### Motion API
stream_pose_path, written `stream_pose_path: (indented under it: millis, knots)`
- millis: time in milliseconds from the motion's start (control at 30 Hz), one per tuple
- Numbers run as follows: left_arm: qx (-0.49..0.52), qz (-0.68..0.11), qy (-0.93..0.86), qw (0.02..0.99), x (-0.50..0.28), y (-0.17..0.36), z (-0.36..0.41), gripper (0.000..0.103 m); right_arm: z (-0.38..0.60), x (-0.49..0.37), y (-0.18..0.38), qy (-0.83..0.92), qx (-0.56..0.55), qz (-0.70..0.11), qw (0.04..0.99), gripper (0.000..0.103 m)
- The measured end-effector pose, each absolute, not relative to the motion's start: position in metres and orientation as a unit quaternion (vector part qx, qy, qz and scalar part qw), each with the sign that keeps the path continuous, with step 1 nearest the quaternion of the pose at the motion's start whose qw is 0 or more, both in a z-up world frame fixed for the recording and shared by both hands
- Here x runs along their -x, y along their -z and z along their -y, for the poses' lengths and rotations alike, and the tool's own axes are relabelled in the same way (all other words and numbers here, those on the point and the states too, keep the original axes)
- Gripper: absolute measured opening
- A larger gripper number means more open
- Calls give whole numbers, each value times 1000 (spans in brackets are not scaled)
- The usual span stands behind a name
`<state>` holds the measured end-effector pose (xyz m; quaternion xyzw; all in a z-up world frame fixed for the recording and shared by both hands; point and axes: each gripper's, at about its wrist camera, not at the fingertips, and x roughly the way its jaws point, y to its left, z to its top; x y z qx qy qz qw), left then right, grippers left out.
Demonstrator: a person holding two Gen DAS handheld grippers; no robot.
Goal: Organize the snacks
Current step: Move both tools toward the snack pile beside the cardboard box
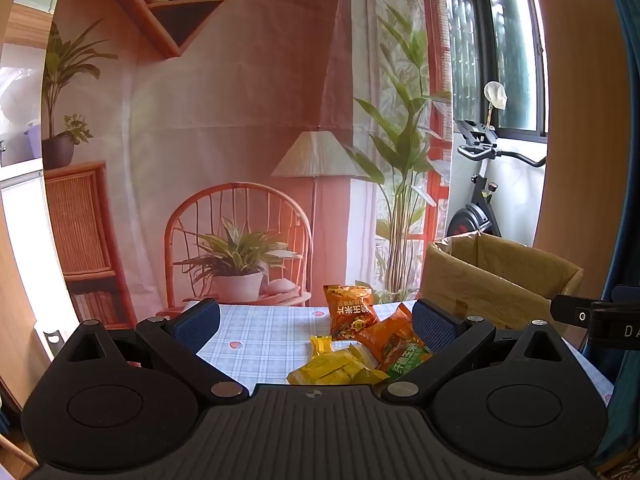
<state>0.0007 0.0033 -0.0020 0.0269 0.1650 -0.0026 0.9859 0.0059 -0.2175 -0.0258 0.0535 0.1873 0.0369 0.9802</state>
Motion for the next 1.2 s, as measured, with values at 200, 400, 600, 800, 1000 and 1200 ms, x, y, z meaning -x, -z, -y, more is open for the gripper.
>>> stream_pose_path:
  millis: [200,400,600,800,1000,1200]
  knots:
    - [-27,-165,2,986,0,3,-4,103,218,-5,26,-37,-55,-187,980,103]
    - [-23,-166,5,986,0,5,-6,103,216,-5,26,-38,-55,-188,980,103]
    - [-31,-172,-3,985,-3,11,-3,103,218,-6,26,-41,-61,-188,979,103]
    - [-29,-187,-11,982,-9,14,-3,103,221,-8,31,-57,-78,-174,980,103]
    - [-28,-193,-42,980,-29,29,-20,103,227,-16,54,-90,-120,-154,977,103]
    - [8,-209,-67,976,-54,60,-54,103,226,-37,95,-63,-134,-173,974,103]
